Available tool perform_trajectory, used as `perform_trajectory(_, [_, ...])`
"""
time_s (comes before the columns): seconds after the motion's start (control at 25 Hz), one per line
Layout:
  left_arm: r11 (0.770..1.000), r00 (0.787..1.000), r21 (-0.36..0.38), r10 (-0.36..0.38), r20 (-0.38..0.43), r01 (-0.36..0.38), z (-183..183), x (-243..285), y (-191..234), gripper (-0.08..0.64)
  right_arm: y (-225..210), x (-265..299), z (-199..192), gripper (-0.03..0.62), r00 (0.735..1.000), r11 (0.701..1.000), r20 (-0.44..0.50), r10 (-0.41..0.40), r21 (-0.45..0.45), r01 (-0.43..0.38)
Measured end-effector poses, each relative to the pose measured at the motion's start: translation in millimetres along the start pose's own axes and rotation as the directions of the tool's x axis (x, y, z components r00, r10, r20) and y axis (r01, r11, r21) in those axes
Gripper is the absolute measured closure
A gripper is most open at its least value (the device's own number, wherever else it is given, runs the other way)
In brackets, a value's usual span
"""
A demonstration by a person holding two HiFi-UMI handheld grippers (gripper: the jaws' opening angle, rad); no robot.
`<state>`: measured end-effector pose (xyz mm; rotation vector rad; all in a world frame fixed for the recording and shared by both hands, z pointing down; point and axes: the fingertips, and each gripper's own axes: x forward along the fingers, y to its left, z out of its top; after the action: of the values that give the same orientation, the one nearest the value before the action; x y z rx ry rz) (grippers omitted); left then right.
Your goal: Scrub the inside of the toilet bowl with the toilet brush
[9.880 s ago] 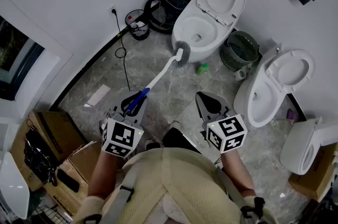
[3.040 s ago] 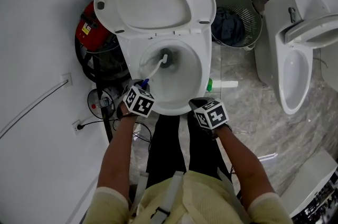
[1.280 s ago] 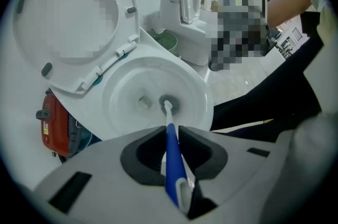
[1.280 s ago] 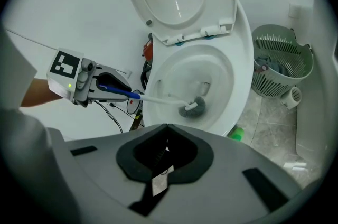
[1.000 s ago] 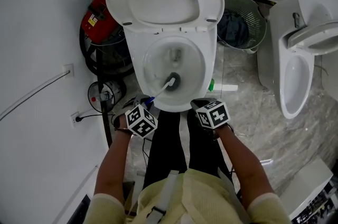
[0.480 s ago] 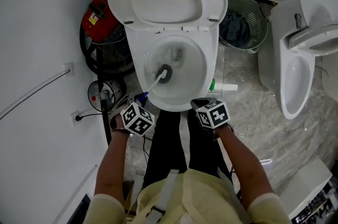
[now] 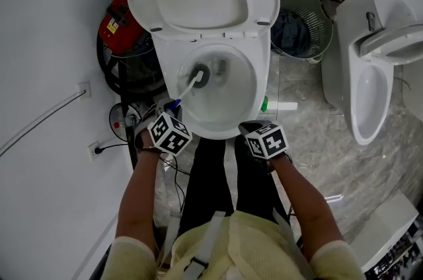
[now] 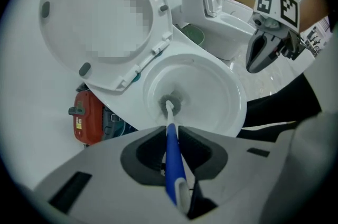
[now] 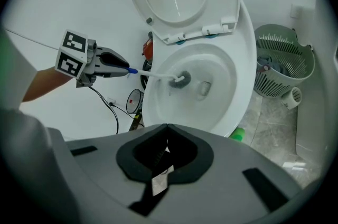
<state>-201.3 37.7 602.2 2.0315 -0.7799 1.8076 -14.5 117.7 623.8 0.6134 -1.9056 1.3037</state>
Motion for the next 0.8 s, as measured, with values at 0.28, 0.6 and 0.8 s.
perform_trajectory(0.28, [0.997,0.998,-0.074,0.014,0.056,-0.009,24.8,2.2,8.1,0.483,-2.4,-0.3,-0.1,0.577,1.000,1.000,0.006,0.003,0.017,-0.004])
perform_trajectory(0.6, [0.990,0.991,-0.133,-0.027,0.133,0.045,52.6,7.1,-2.7,0.483,-9.9,-3.8,1.8,0.577,1.000,0.999,0.025,0.000,0.038,-0.001])
perform_trajectory(0.8, [0.993,0.986,-0.089,-0.068,0.153,0.082,71.8,12.3,-12.3,0.482,-15.7,-7.0,1.4,0.577,0.999,0.999,0.034,-0.008,0.049,0.007])
